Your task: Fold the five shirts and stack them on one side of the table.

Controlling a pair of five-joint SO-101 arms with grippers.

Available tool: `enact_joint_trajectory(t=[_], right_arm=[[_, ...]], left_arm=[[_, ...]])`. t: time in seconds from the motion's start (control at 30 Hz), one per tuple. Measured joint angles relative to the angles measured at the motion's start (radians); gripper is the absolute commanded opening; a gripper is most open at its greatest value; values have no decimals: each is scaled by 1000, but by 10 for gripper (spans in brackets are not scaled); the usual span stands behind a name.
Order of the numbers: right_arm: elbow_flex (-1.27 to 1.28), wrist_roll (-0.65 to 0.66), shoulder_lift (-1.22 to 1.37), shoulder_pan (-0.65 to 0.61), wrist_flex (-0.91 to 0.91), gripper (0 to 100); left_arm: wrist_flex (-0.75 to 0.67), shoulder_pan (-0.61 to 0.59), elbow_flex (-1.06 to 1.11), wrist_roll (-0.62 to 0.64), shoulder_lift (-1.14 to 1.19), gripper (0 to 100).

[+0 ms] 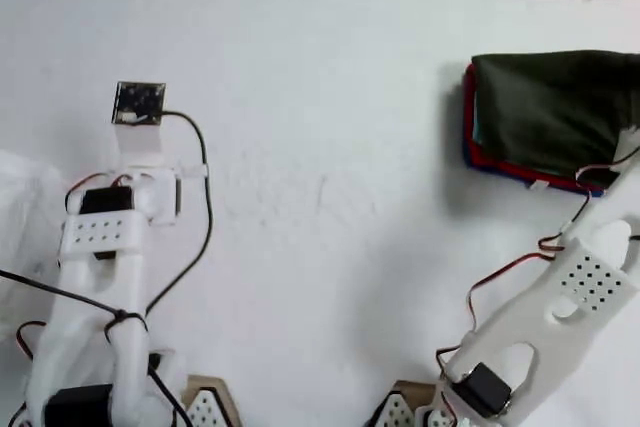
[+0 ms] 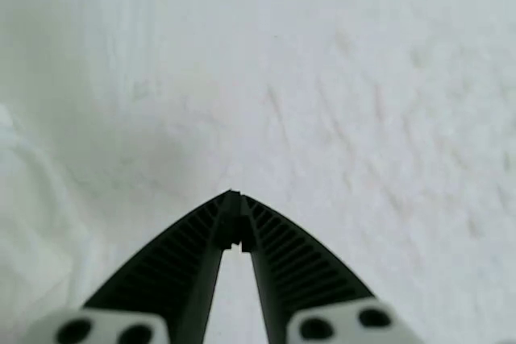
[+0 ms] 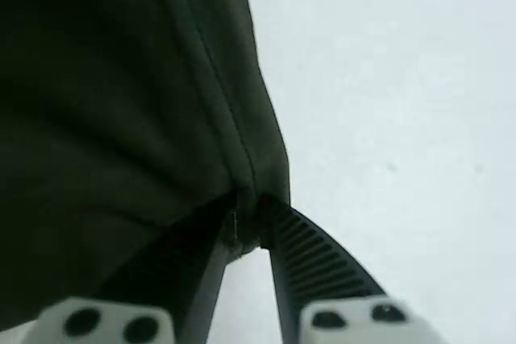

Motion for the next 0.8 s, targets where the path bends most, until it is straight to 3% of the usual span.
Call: enact_joint_trajectory(t=[0.13,0.27,0.53,0.63,0.8], right_arm=[[-2,-100,-178,-23,-41,42],[2,-244,-250,-31,-195,42],[5,-269,-12,-126,-539,41],[-3,-269,35,-132,-500,42],[-141,-269,35,-201,-287,42]], left_arm=[[0,-2,0,0,0,24],[0,-40,0,0,0,24],[69,-140,0,-58,0,24],[120,-190,-8,-95,0,24],[275,-319,-166,-107,0,24]])
